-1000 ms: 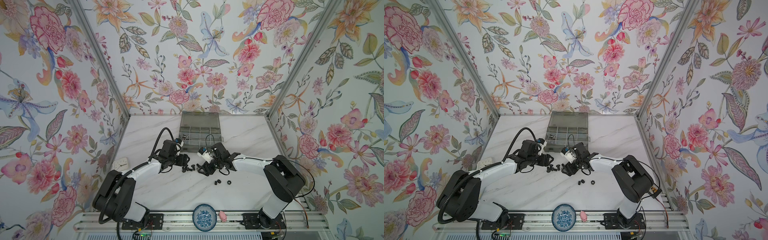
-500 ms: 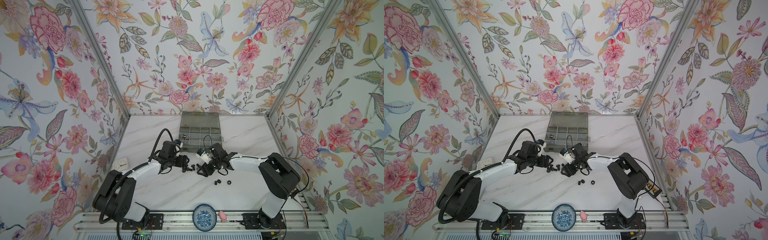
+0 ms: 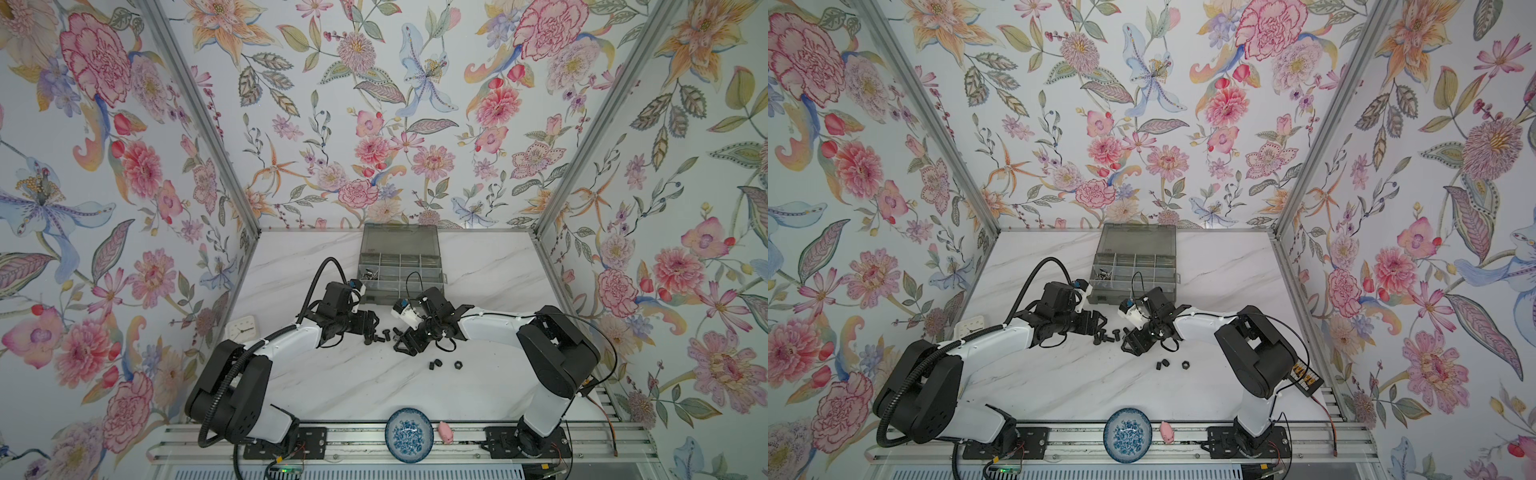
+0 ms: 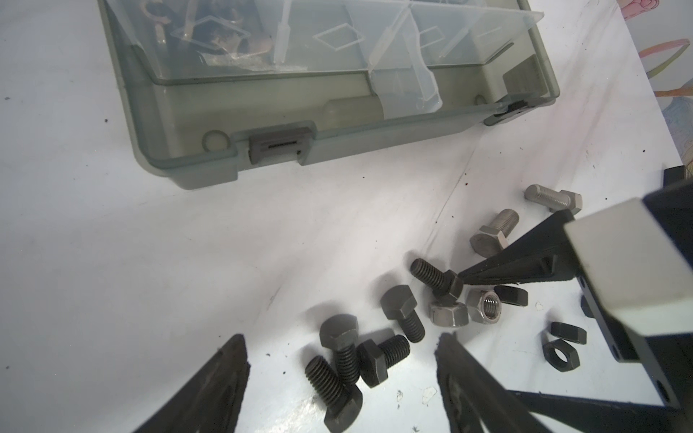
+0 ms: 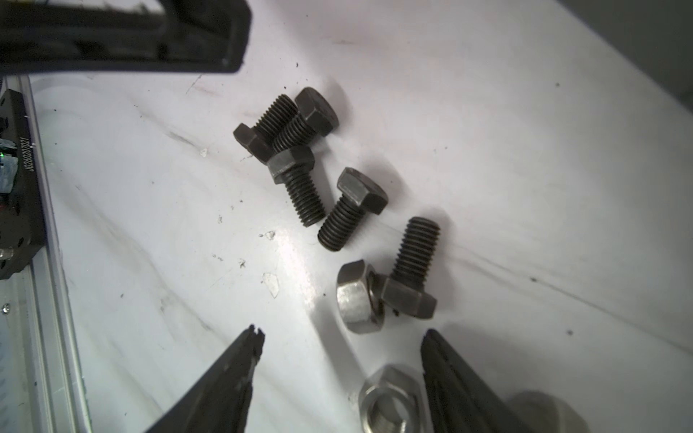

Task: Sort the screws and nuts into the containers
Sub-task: 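Lower the right gripper and close it on the silver hex nut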

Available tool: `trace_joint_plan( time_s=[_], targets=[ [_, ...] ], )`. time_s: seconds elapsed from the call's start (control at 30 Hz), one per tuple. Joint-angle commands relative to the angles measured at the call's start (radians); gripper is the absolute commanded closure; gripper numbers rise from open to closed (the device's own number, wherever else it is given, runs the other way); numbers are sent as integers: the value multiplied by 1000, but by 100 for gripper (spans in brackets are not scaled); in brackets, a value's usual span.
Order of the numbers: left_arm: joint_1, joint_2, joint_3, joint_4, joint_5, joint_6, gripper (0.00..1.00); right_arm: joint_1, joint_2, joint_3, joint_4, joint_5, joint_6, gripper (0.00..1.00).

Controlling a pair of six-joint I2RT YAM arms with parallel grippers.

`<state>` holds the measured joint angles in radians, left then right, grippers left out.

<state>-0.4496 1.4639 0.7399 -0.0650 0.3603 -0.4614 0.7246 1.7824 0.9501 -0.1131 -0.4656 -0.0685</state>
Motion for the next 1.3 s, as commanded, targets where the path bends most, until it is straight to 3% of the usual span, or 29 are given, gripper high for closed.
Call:
trace_joint_plan(
  time_s=[0.0,0.9,1.0,1.13,1.27],
  targets=[
    [11,-4,-10,17,3,-11,19,7,22,27,-26,-39,-17,30],
    [25,-13,-30,17,-4,-11,17,13,69,50,-33,-6,-45,35],
    [25,-11,-26,14,-3,-7,17,13,63,34,-33,2,-47,40],
    [26,-14,-30,15,-3,-8,17,13,65,26,-33,19,-47,56],
    [28,-22,-35,14,-6,-8,16,12,62,26,-33,41,-48,66]
  ],
)
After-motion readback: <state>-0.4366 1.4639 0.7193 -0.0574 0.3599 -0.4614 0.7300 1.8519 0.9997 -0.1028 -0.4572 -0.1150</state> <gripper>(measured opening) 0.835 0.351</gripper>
